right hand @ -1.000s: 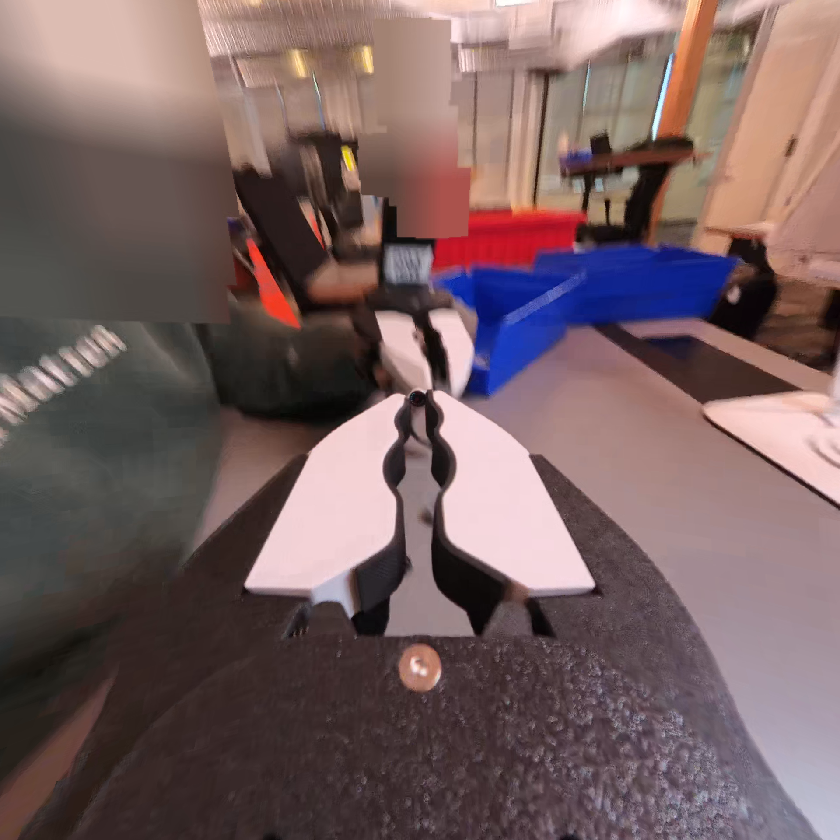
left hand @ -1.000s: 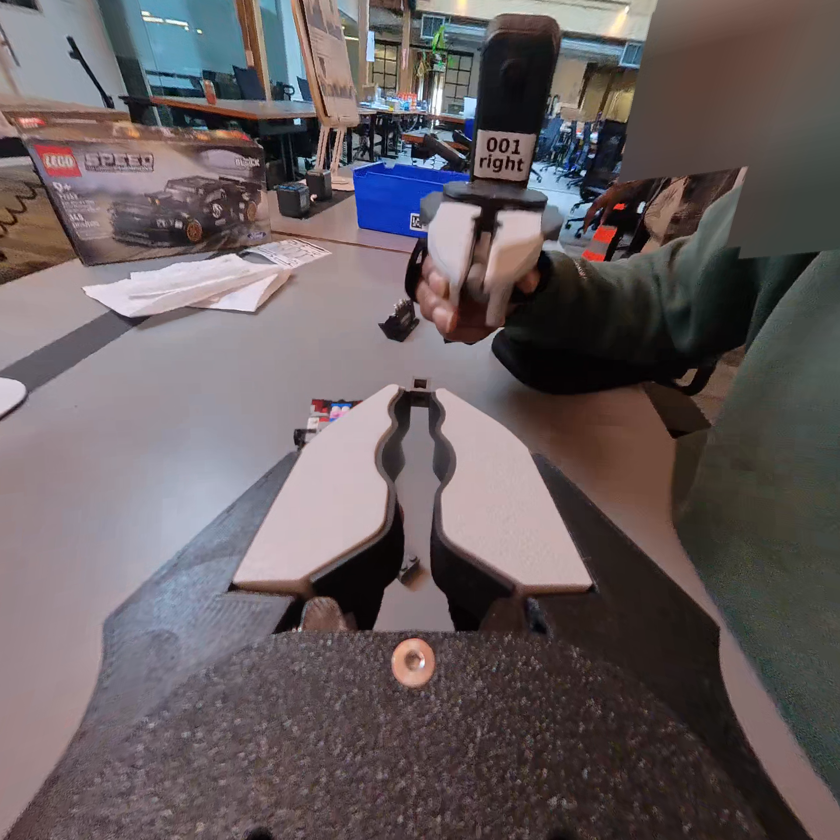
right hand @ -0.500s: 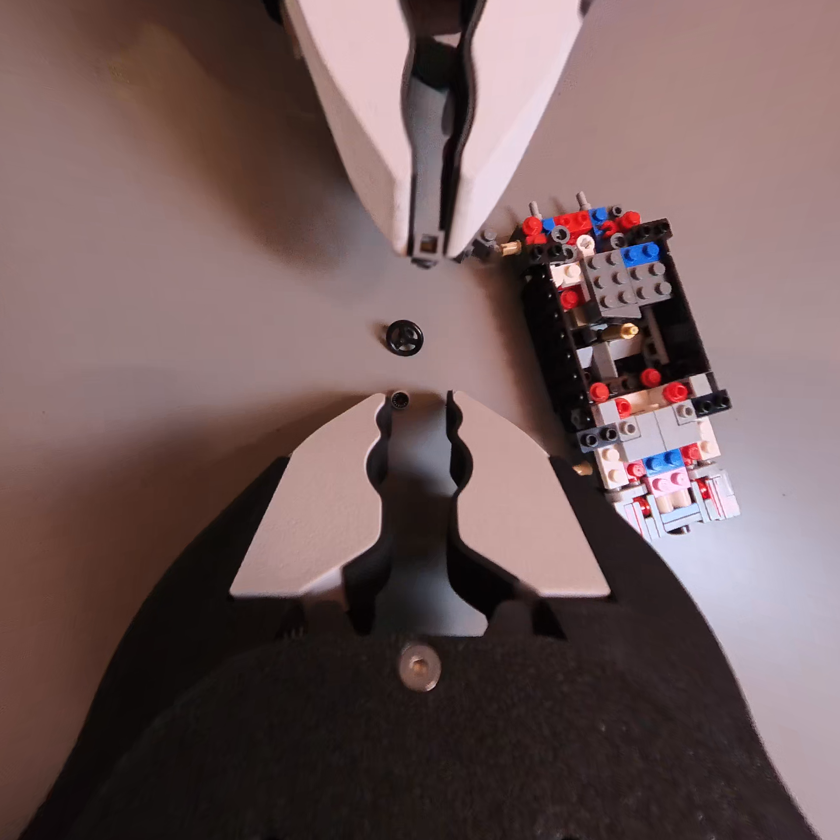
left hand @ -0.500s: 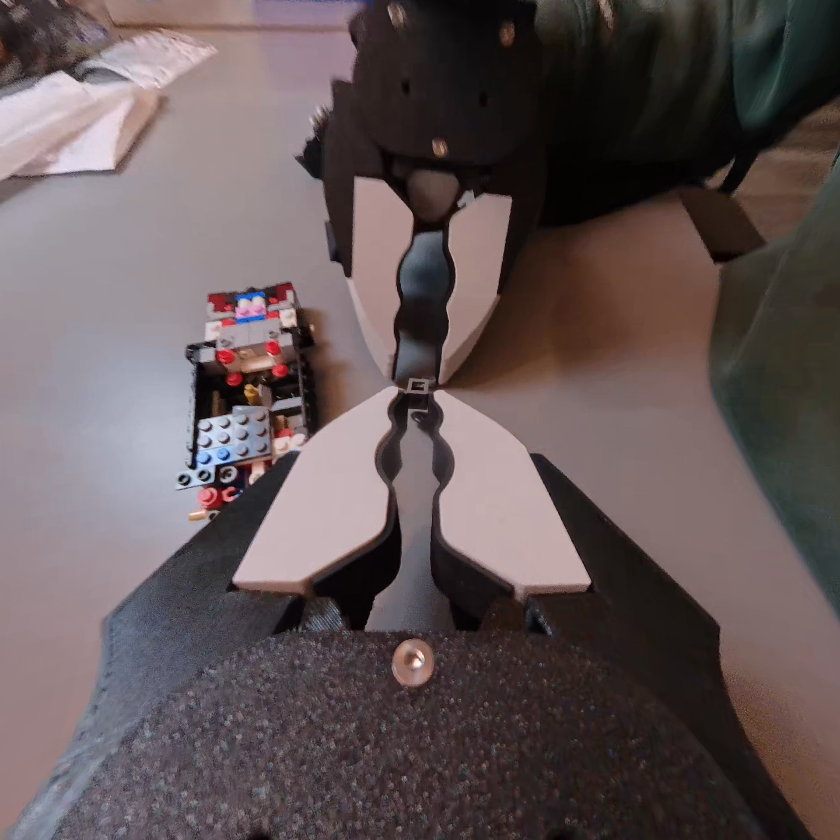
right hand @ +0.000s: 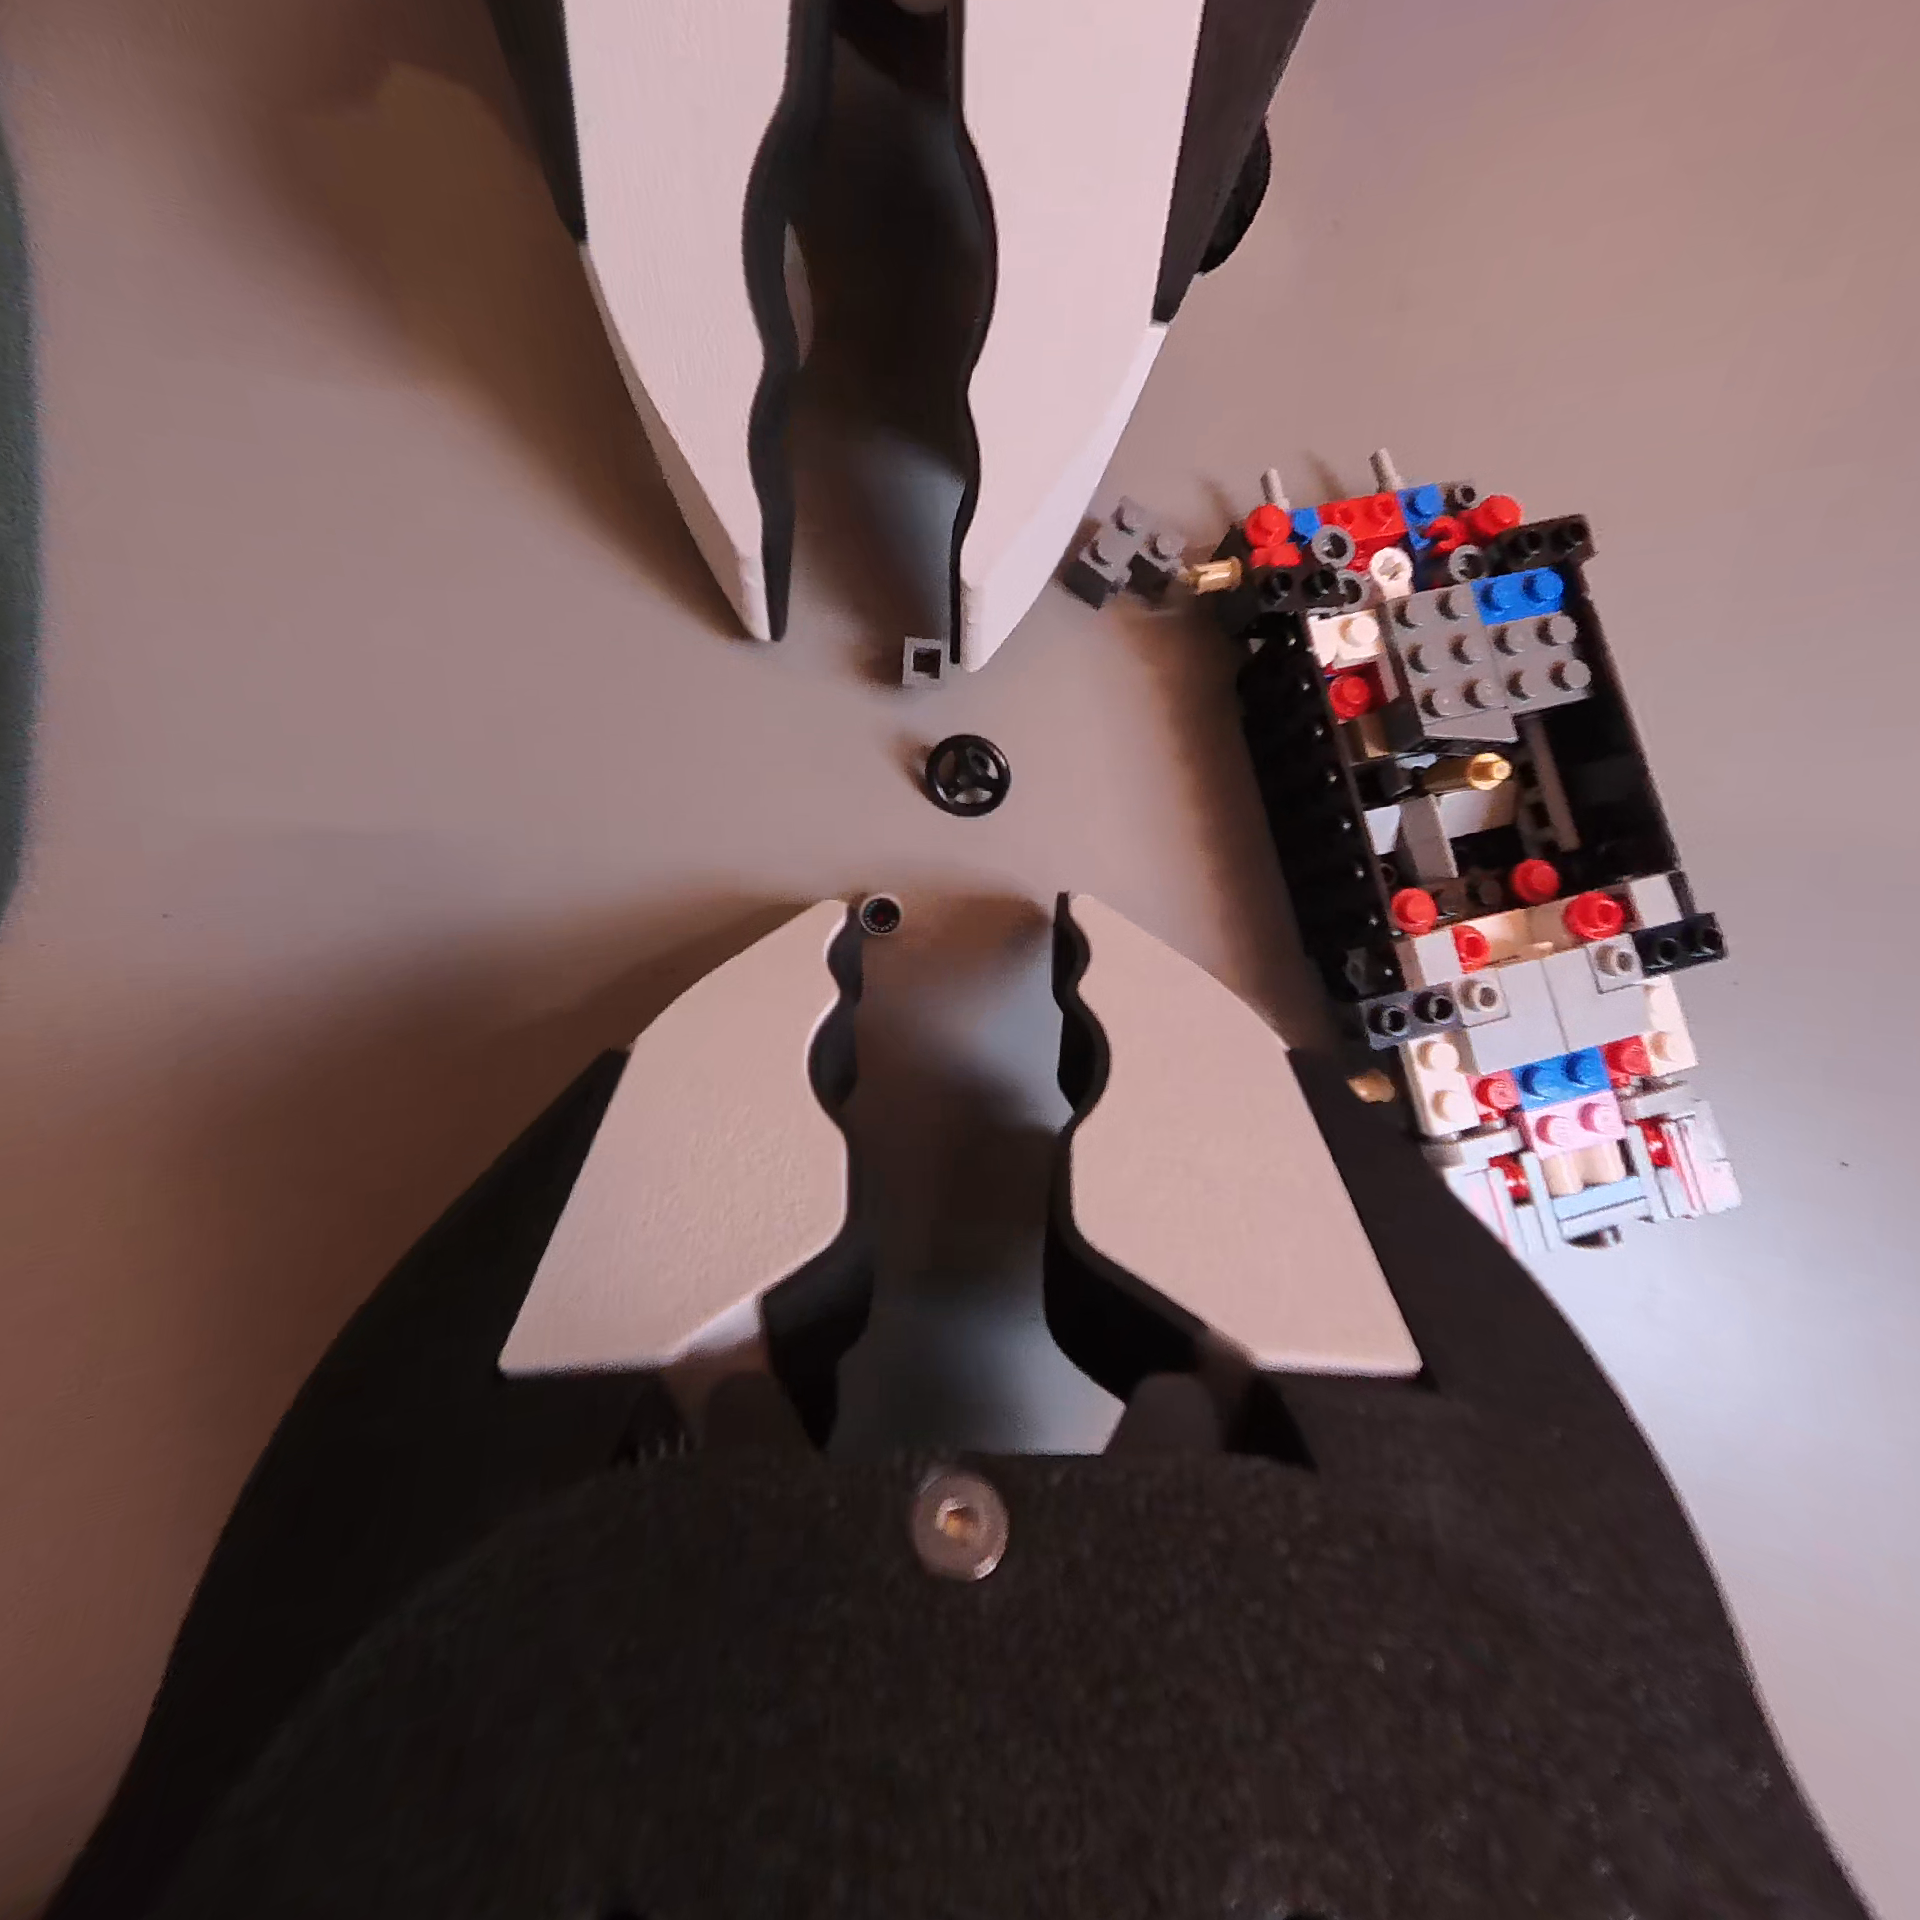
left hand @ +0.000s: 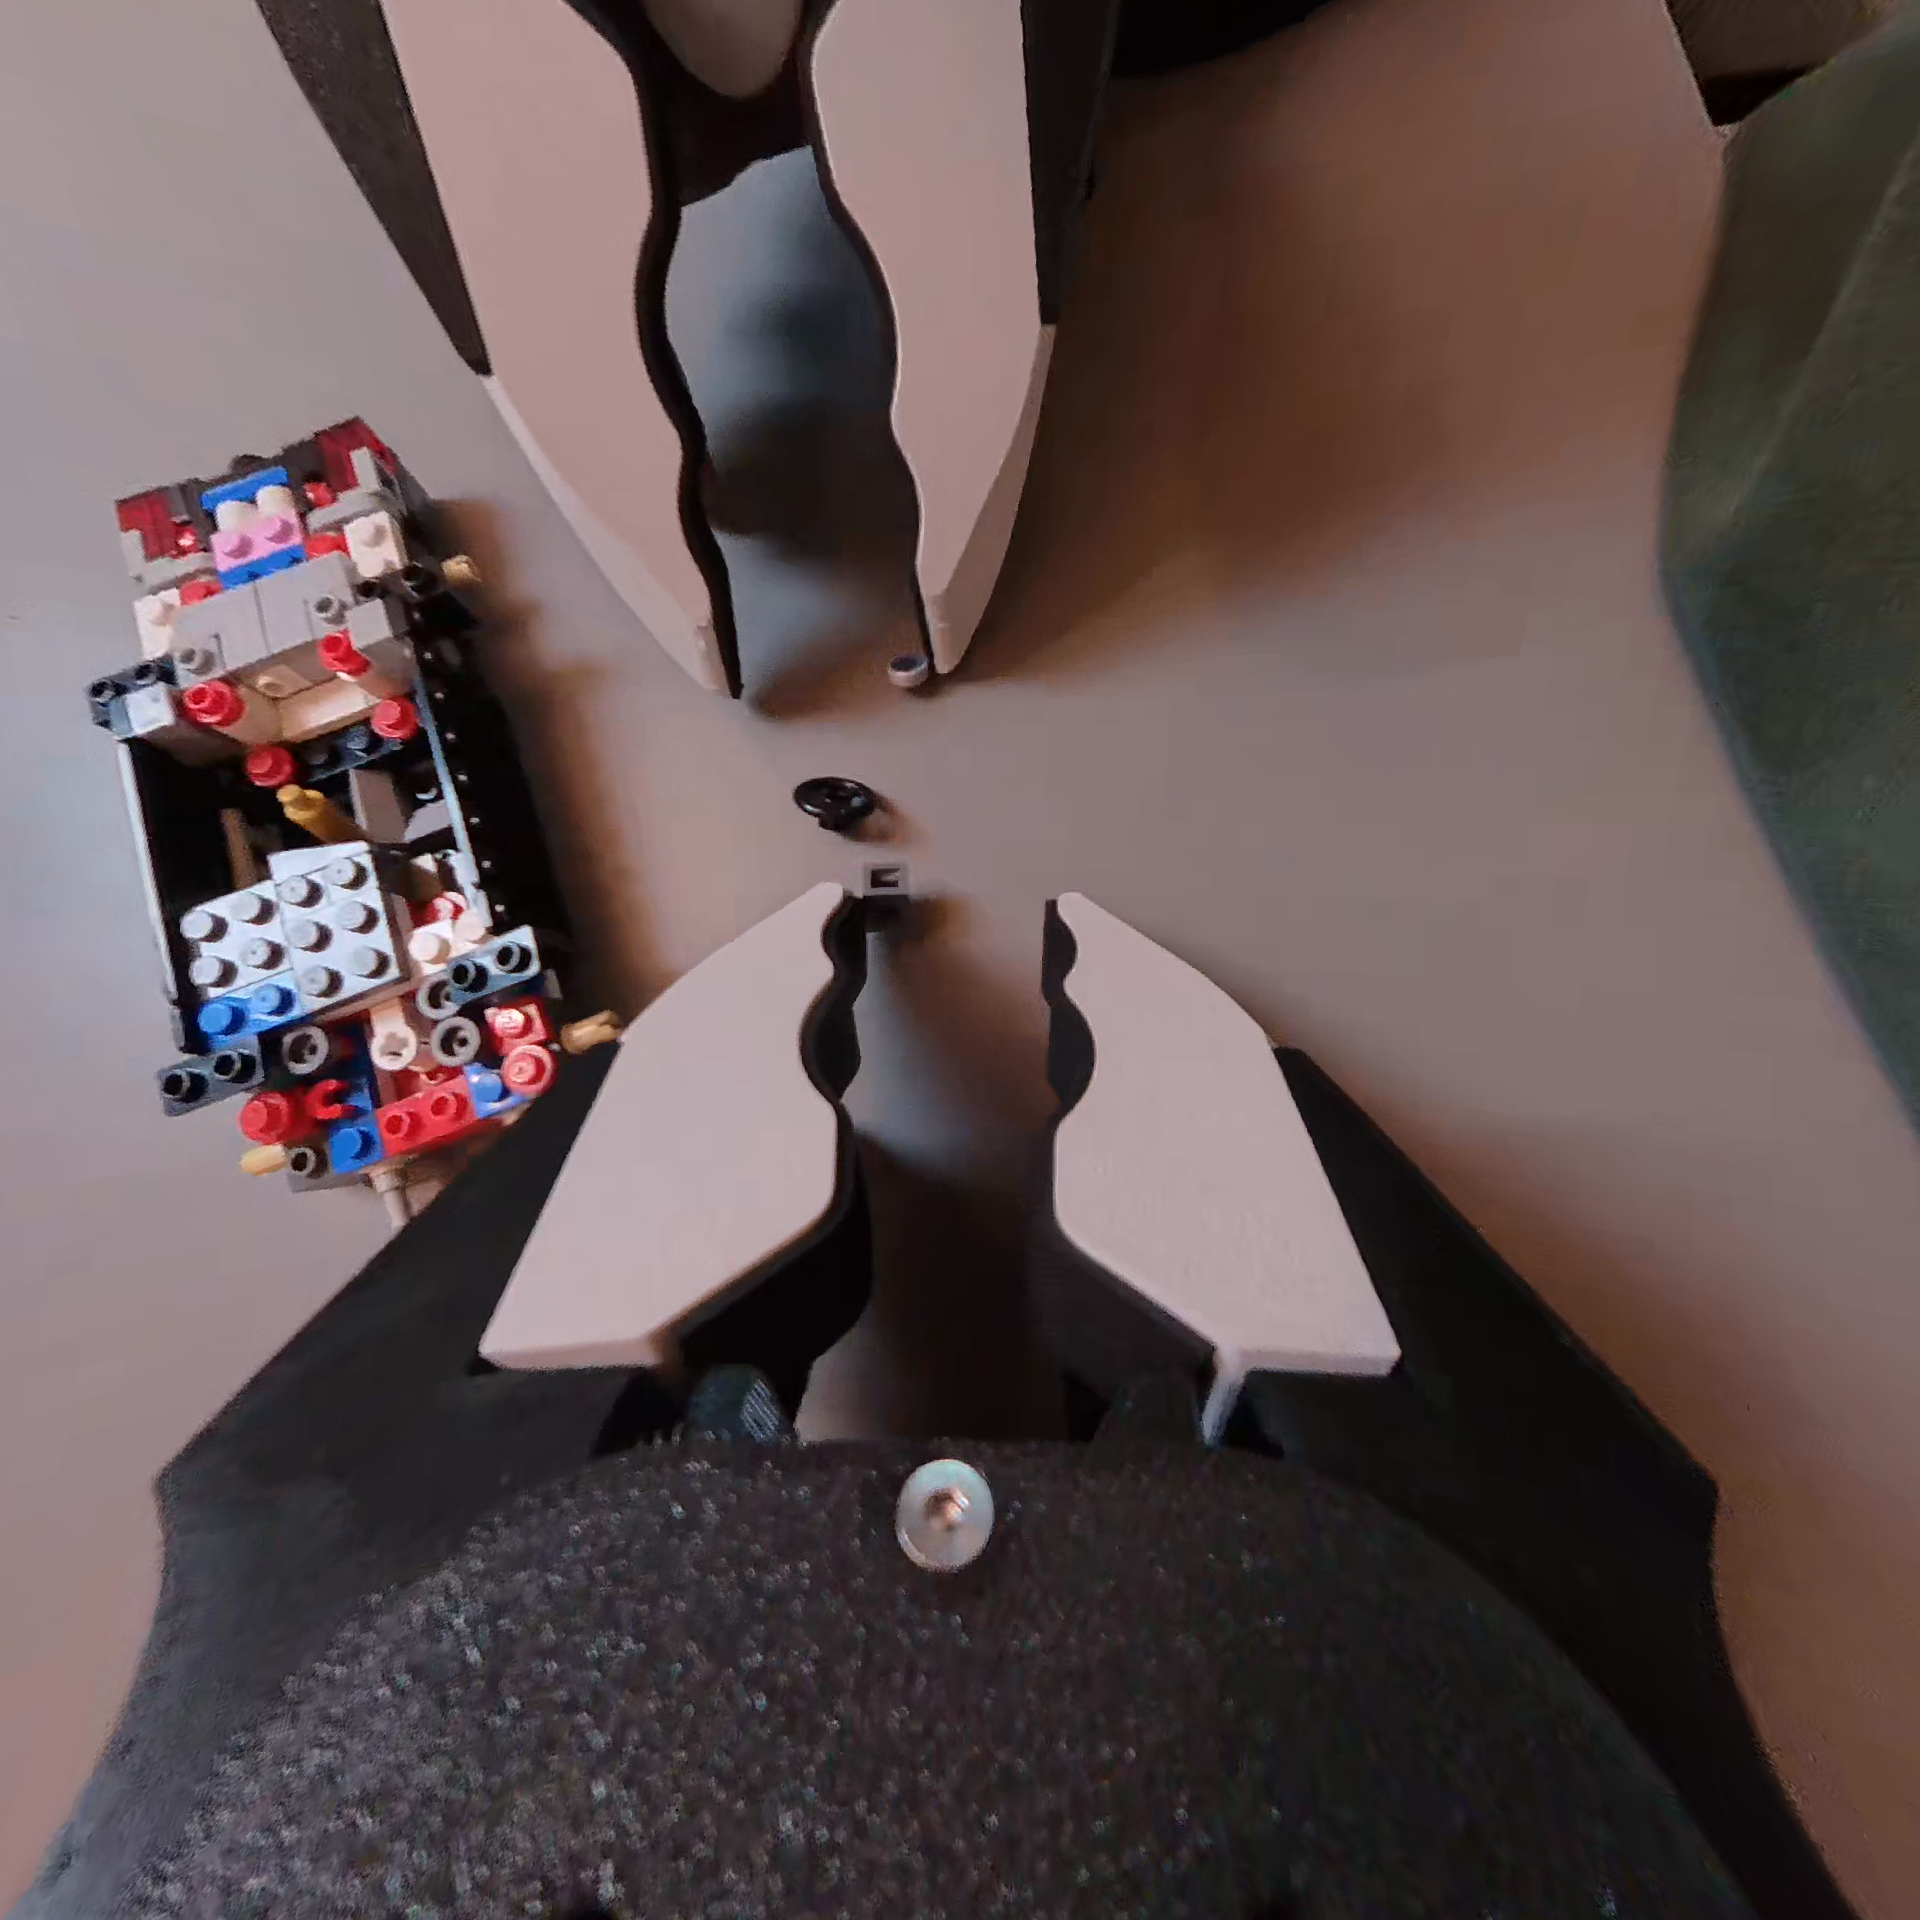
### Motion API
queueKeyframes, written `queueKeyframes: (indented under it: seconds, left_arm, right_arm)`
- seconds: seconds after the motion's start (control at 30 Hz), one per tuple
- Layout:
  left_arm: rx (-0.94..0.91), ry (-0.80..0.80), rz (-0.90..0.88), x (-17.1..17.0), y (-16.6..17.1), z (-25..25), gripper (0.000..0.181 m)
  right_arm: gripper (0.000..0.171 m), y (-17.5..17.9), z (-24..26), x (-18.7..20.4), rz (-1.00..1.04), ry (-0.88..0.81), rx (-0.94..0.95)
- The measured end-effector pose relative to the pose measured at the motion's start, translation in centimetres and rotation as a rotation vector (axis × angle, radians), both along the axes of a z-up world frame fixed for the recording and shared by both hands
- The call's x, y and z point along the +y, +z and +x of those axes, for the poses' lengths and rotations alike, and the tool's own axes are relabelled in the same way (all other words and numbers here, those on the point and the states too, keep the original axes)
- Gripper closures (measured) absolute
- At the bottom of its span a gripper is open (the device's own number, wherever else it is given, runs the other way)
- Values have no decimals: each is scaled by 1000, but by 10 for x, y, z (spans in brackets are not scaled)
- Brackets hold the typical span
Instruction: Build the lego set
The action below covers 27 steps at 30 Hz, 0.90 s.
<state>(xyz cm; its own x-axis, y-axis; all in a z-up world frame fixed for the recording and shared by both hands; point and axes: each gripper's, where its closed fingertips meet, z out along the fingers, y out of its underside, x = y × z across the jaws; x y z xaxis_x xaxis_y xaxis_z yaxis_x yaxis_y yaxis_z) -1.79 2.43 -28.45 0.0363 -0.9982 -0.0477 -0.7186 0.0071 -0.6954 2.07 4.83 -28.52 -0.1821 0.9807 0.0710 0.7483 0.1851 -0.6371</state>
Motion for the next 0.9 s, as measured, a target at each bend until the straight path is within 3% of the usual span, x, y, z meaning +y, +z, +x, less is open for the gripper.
queueKeyframes:
  seconds: [0.2,0.47,0.63,0.9]
  left_arm:
    - [21,-82,-28,-18,-2,-1,141]
    - [-116,16,7,5,22,0,148]
    - [-229,-74,29,-14,38,21,154]
    - [-64,-87,74,-14,9,16,157]
  right_arm:
    - [116,4,-5,-15,-35,45,13]
    - [115,11,-11,-8,-7,16,69]
    - [116,20,-21,-8,14,13,145]
    - [118,33,-24,-1,36,-12,218]
